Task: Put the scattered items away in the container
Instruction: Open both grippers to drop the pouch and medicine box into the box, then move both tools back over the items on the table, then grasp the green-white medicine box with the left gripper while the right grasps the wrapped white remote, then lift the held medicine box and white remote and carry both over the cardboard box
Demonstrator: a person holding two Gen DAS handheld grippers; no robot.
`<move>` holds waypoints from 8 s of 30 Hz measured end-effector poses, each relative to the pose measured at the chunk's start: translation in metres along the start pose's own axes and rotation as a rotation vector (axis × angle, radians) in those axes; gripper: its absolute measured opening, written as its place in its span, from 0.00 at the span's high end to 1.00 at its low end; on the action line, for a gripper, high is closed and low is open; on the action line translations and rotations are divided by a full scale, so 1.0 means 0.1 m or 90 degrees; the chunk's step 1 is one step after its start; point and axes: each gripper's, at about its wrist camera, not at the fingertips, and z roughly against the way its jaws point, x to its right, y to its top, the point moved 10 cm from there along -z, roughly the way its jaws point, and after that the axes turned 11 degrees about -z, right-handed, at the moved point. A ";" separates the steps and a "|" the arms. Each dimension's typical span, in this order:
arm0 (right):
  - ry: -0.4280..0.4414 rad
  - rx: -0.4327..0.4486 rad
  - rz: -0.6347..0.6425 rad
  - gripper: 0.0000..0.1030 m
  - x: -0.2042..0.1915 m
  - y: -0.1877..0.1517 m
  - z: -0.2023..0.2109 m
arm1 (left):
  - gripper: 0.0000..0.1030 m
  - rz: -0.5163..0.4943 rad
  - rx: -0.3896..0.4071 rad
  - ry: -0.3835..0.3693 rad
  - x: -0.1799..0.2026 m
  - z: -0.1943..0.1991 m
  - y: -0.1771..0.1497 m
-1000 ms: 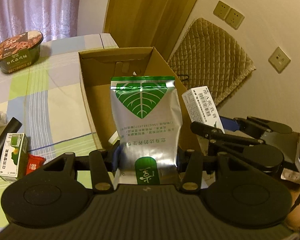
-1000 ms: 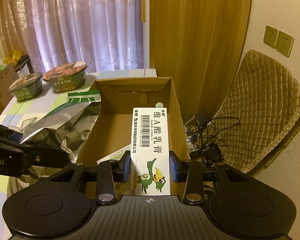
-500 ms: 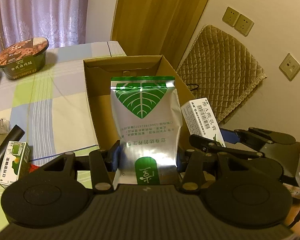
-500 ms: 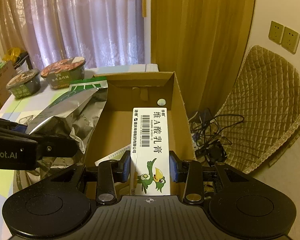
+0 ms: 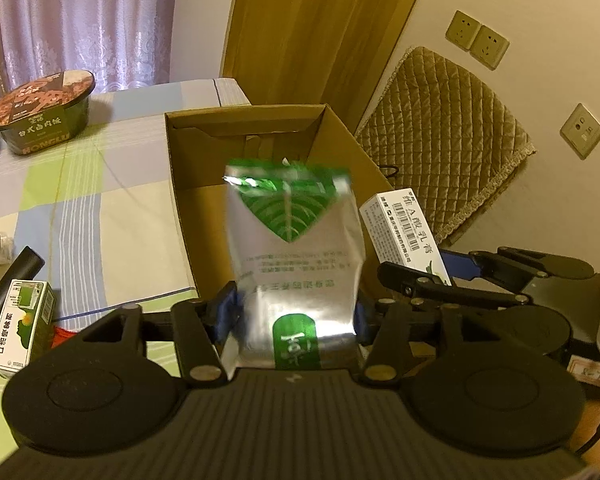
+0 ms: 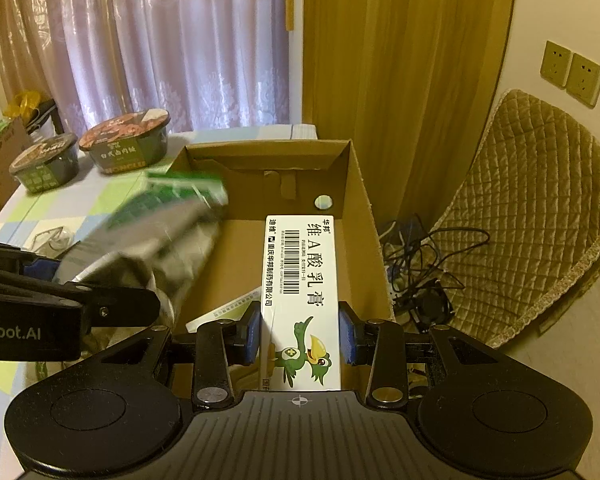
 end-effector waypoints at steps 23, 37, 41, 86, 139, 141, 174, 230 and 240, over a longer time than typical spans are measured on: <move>0.010 0.005 0.003 0.60 -0.12 0.04 -0.05 | 0.50 0.011 0.010 0.036 -0.16 0.15 -0.11; 0.019 0.022 -0.011 0.59 -0.14 0.08 0.01 | 0.48 0.022 0.005 0.038 -0.23 0.18 -0.17; 0.017 0.024 -0.017 0.59 -0.12 0.05 0.05 | 0.47 0.023 0.006 0.037 -0.24 0.20 -0.19; 0.158 -0.023 0.149 0.05 -2.20 -1.11 1.03 | 0.12 0.159 -0.052 0.183 -1.84 2.02 -2.50; 0.207 -0.257 0.227 0.58 -2.56 -2.29 -0.36 | 0.50 0.023 -0.125 0.095 -2.20 0.70 -2.22; 0.210 -0.270 0.235 0.58 -2.54 -2.43 -0.22 | 0.49 0.021 -0.144 0.091 -2.12 0.83 -2.40; 0.183 -0.197 0.247 0.60 -2.66 -2.41 -0.34 | 0.51 0.023 -0.187 0.147 -2.00 0.82 -2.73; 0.155 -0.170 0.204 0.60 -2.52 -2.39 -0.09 | 0.51 0.001 -0.200 0.163 -1.88 1.04 -2.92; 0.147 -0.145 0.190 0.60 -2.47 -2.31 0.13 | 0.51 0.005 -0.176 0.169 -1.79 1.27 -2.85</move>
